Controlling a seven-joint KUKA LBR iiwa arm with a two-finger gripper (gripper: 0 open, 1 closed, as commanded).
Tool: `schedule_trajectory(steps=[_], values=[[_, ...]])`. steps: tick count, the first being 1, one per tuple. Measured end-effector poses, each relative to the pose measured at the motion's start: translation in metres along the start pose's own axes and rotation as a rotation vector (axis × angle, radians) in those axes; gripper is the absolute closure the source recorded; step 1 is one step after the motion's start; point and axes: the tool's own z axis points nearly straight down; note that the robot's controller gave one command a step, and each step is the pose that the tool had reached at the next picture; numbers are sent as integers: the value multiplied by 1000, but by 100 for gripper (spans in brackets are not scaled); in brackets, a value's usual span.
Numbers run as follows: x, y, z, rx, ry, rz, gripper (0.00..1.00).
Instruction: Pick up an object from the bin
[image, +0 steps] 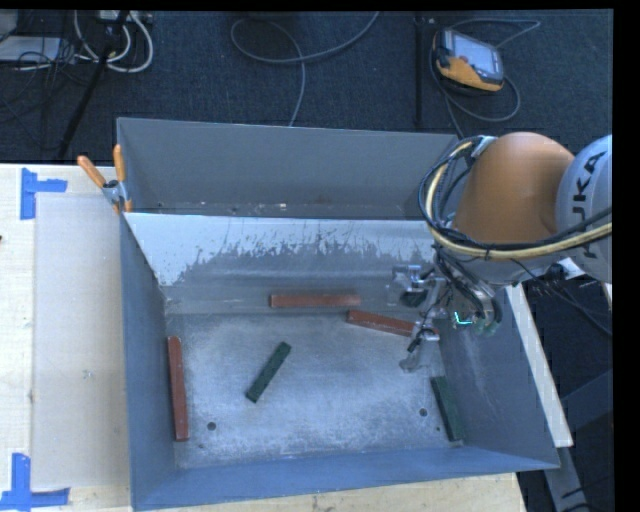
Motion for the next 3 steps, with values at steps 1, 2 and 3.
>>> schedule_trajectory(steps=[1, 2, 3], values=[[-11, -12, 46, 0, -4, 204, 0], [-37, -23, 118, -1, -4, 299, 0], [-38, -22, 114, 0, -8, 296, 100]])
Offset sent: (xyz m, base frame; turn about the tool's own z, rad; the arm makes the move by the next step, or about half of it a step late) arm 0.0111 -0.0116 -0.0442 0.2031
